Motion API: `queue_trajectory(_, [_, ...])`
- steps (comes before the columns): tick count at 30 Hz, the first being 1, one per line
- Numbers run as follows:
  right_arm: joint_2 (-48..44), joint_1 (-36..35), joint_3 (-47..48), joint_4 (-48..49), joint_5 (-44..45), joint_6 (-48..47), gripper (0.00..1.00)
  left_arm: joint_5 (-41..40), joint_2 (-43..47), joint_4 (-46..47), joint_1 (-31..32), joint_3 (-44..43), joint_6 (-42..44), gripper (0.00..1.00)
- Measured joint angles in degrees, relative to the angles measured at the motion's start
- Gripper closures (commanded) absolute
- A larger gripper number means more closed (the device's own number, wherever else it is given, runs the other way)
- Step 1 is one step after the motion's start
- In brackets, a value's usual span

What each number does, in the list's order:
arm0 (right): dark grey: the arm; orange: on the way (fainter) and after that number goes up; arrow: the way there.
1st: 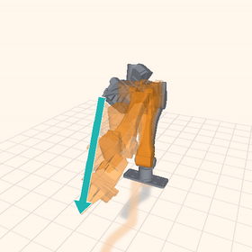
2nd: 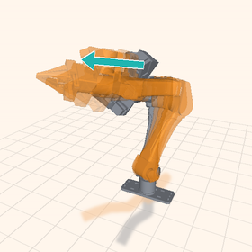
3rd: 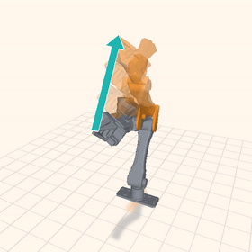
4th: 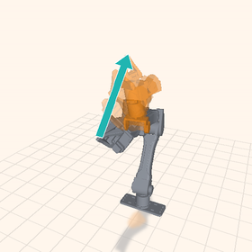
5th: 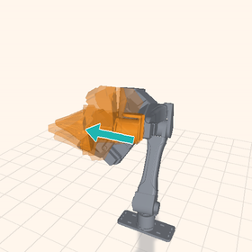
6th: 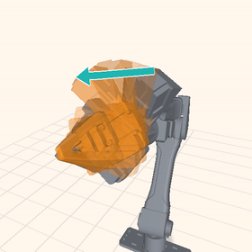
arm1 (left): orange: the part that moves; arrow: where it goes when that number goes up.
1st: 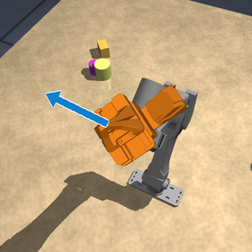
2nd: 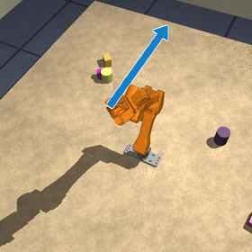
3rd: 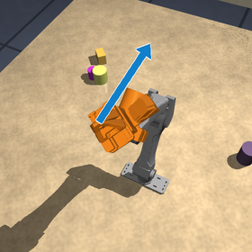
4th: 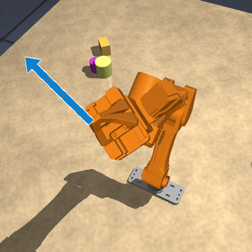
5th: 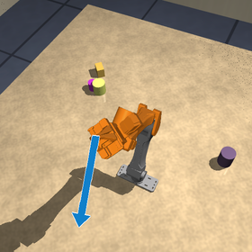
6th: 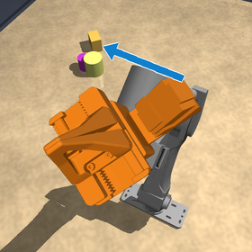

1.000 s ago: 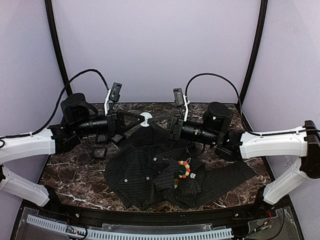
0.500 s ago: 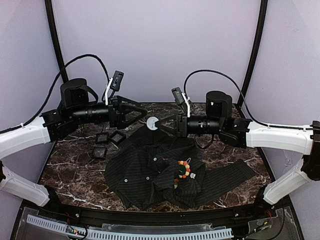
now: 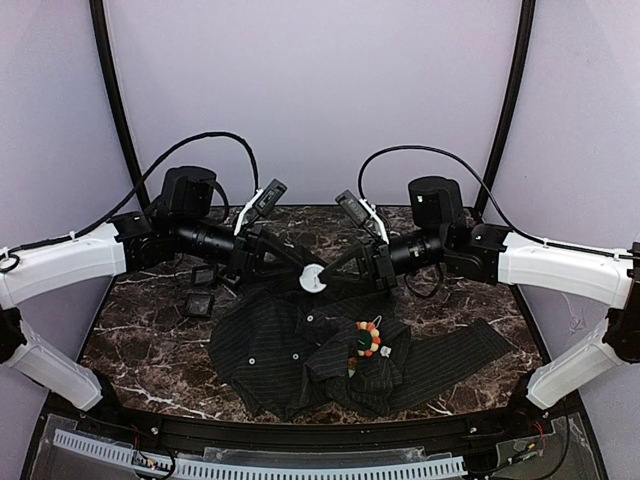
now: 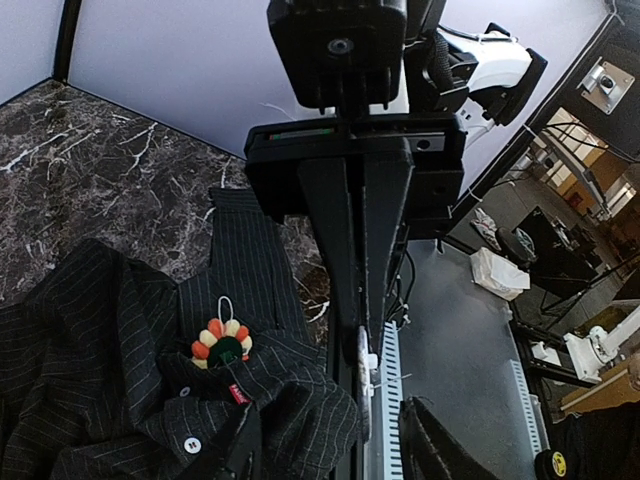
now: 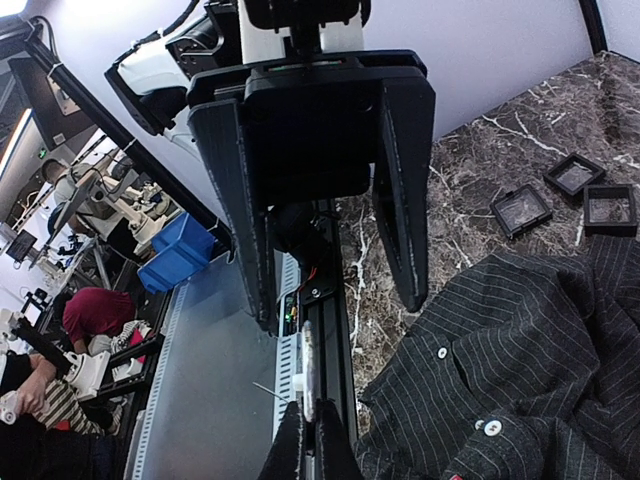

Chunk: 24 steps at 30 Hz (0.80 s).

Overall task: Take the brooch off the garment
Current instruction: Pass from the right arm to the left

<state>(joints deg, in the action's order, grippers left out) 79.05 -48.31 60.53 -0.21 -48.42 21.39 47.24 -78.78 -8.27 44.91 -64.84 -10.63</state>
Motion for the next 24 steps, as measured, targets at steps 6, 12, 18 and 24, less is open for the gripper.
queue_trajectory(6, [0.02,0.0,0.24,-0.24,-2.25,-0.2,1.0,2.62,0.04,-0.31,0.0,-0.02,0.07,0.72])
queue_trajectory(12, [0.02,0.0,0.76,-0.52,-2.78,-0.96,1.0,3.98,-0.13,-0.39,0.26,-0.02,0.2,0.68])
queue_trajectory(18, [0.02,0.0,1.05,-1.18,-2.8,-1.44,1.0,4.83,-1.51,-0.96,1.38,-0.07,0.28,0.8])
queue_trajectory(24, [0.04,0.0,1.07,-1.77,-2.75,-1.49,1.0,5.55,-1.95,-1.14,1.97,-0.07,0.09,0.99])
